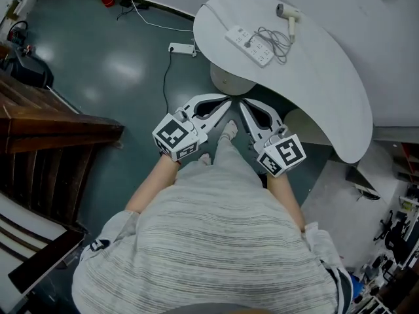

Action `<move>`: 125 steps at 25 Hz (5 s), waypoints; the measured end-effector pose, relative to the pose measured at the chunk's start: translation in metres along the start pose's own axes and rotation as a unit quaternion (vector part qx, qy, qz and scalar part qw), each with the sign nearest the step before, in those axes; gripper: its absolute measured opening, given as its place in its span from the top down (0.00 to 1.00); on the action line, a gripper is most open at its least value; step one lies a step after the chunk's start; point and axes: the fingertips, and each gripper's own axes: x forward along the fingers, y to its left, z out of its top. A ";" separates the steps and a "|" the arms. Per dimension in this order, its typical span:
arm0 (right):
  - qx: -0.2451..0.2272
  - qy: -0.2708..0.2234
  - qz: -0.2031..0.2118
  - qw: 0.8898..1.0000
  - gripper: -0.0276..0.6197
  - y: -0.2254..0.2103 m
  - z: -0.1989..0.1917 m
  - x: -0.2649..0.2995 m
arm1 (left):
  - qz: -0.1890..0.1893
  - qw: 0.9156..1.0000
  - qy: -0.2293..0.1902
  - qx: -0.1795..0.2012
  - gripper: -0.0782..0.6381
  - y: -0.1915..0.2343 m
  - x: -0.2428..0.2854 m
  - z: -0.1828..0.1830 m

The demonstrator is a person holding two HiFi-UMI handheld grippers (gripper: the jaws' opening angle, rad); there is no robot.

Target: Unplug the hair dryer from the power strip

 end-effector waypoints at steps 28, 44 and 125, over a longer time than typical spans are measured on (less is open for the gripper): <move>0.027 0.048 -0.048 0.997 0.91 -0.226 -0.014 0.115 | -0.106 0.984 0.140 0.029 0.88 0.182 0.176 -0.032; 0.046 0.151 -0.200 0.967 0.90 -0.284 -0.087 0.149 | -0.303 0.897 0.279 0.162 0.58 0.266 0.220 -0.102; 0.045 0.416 -0.203 0.885 0.87 -0.318 -0.170 0.167 | -0.371 0.737 0.435 0.360 0.24 0.268 0.254 -0.222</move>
